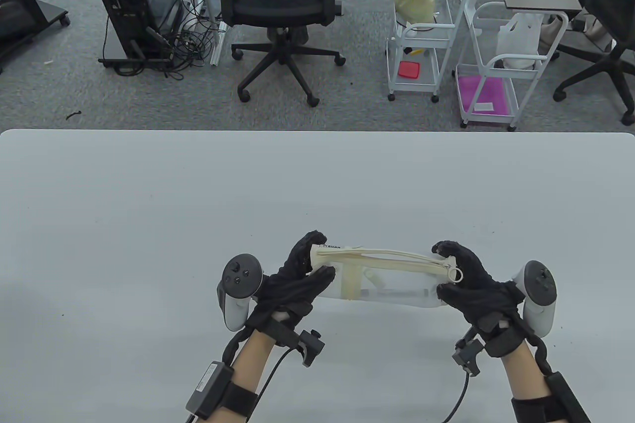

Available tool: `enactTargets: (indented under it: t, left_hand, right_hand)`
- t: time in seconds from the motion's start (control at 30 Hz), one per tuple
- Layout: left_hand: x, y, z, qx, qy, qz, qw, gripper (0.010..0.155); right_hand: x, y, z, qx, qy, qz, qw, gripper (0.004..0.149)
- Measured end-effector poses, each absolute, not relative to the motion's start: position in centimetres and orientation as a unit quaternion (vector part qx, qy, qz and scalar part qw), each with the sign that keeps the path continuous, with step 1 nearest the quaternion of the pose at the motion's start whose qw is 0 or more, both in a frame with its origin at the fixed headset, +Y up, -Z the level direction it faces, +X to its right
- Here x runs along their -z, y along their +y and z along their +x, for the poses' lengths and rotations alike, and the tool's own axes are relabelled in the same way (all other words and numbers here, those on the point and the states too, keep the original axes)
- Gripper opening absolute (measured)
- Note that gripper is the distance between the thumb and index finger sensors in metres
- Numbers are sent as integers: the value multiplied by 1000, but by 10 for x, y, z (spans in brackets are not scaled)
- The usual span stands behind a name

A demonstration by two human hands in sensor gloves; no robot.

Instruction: Put marker and eraser into the pencil pouch

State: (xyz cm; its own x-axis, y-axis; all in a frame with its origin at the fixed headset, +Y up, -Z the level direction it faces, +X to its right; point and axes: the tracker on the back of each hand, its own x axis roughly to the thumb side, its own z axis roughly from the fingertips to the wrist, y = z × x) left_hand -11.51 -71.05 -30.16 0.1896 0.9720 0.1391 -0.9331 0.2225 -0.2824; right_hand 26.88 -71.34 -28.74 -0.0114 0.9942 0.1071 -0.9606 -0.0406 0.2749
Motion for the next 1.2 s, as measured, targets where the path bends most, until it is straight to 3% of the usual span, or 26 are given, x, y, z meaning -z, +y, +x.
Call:
enactTargets:
  t: [0.1, 0.17, 0.3, 0.53, 0.7, 0.83, 0.93, 1.0, 1.2]
  left_hand:
    - [297, -697, -112, -560, -121, -50, 818, 89]
    - [289, -676, -112, -495, -88, -1, 864, 90]
    - [267, -626, -92, -370, -133, 123, 911, 79]
    - [259, -578, 2, -248, -257, 73, 931, 58]
    - [267, -577, 64, -175, -300, 35, 937, 50]
    - [277, -585, 100, -103, -317, -1, 943, 53]
    - [282, -591, 109, -66, -322, -22, 944, 54]
    - [283, -592, 109, -75, -323, -14, 943, 46]
    - [282, -588, 103, -72, -344, -5, 936, 42]
  right_hand:
    - [287, -713, 272, -718, 50, 123, 683, 71]
    - [287, -713, 275, -728, 41, 116, 674, 70]
    - [286, -714, 280, -725, 36, 101, 680, 71]
    - [285, -714, 283, -724, 32, 97, 682, 71]
    - [285, -714, 282, -726, 31, 102, 680, 71]
    - [285, -712, 280, -724, 38, 112, 679, 71]
    - [284, -711, 279, -726, 42, 110, 678, 74]
    - [285, -714, 281, -727, 44, 108, 676, 72]
    - [285, -711, 277, -729, 48, 124, 671, 66]
